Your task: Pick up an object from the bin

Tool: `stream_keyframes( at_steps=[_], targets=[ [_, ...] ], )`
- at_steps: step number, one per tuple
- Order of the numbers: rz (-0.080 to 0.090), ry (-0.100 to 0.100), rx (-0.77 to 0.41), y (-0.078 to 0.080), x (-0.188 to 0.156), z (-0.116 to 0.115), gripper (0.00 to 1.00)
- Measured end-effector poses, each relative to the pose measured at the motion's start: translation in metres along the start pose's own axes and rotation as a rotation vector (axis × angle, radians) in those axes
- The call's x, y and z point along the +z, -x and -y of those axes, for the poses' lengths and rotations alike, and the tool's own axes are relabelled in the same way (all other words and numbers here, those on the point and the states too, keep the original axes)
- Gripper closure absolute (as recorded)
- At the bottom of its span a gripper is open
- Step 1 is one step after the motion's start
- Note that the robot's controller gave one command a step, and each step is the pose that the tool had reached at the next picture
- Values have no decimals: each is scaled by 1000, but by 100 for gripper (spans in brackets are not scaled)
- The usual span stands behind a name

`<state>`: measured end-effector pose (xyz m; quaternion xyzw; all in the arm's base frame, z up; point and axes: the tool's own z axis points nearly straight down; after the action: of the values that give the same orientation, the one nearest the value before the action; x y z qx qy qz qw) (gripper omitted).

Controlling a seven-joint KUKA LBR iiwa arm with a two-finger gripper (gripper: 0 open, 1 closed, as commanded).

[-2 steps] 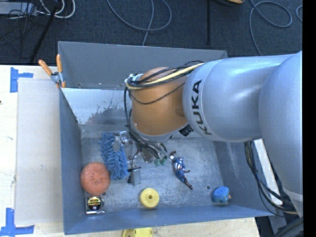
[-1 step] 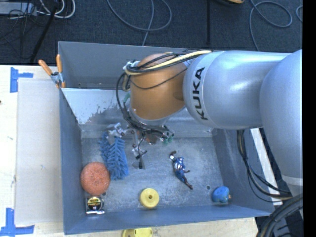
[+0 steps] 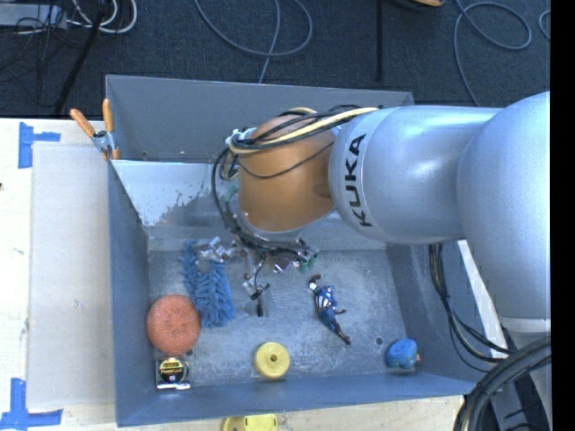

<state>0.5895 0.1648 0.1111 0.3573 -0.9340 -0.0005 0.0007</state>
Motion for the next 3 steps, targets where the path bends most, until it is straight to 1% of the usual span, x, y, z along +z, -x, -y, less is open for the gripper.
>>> stream_keyframes(
  at_steps=[1, 2, 3],
  targets=[
    [5, -3, -251, 22, 24, -2, 0],
    [3, -1, -294, 28, 39, -7, 100],
    [3, -1, -293, 28, 39, -7, 100]
  ],
)
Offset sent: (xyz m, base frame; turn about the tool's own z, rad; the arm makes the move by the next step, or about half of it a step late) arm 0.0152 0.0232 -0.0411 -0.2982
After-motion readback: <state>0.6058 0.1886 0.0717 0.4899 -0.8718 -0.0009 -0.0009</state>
